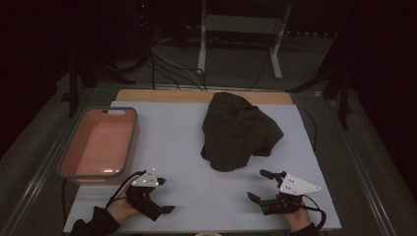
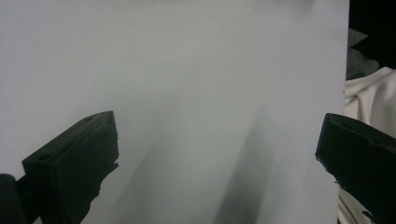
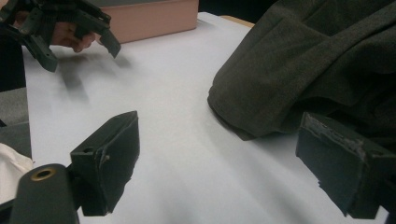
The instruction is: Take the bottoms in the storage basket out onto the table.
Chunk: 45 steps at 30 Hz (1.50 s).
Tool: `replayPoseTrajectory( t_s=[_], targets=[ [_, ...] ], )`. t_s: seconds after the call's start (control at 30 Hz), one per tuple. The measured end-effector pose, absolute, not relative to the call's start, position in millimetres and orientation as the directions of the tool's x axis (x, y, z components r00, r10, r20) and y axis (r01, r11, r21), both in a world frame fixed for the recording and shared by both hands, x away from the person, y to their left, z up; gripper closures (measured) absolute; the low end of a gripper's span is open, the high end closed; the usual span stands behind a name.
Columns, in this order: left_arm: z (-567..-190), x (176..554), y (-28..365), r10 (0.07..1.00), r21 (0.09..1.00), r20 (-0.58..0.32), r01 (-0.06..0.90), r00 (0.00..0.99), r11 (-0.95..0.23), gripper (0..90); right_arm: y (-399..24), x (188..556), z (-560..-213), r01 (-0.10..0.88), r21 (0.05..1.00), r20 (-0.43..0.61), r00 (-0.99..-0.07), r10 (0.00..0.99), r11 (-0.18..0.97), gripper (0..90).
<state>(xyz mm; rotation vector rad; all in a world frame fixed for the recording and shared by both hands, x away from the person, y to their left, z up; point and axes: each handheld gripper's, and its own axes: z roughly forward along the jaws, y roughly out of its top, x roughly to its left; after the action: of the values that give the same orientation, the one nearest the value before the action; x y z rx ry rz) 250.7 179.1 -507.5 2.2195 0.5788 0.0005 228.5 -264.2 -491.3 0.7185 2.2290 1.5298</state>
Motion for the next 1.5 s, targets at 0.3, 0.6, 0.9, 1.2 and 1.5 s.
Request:
replayPoseTrajectory(
  t_s=[0.3, 0.6, 0.9, 1.2, 1.5],
  targets=[
    [-506, 242, 196, 0.393, 0.722, -0.218, 0.418, 0.893, -0.551, 0.3, -264, 228, -491, 0.212, 0.931, 0.002, -0.815, 0.580, 0.296, 13.8],
    [-506, 235, 216, 0.393, 0.720, -0.235, 0.431, 0.889, -0.544, 0.3, -264, 228, -492, 0.215, 0.929, 0.003, -0.816, 0.578, 0.300, 13.8],
    [-506, 227, 234, 0.417, 0.714, -0.214, 0.433, 0.883, -0.550, 0.3, -263, 228, -492, 0.217, 0.928, 0.003, -0.817, 0.577, 0.302, 13.8],
    [-509, 225, 237, 0.416, 0.712, -0.210, 0.430, 0.885, -0.555, 0.3, -264, 229, -492, 0.216, 0.927, 0.000, -0.817, 0.577, 0.307, 13.8],
    [-506, 224, 234, 0.403, 0.724, -0.201, 0.413, 0.893, -0.552, 0.3, -263, 230, -493, 0.218, 0.924, -0.001, -0.820, 0.572, 0.315, 13.8]
  ],
)
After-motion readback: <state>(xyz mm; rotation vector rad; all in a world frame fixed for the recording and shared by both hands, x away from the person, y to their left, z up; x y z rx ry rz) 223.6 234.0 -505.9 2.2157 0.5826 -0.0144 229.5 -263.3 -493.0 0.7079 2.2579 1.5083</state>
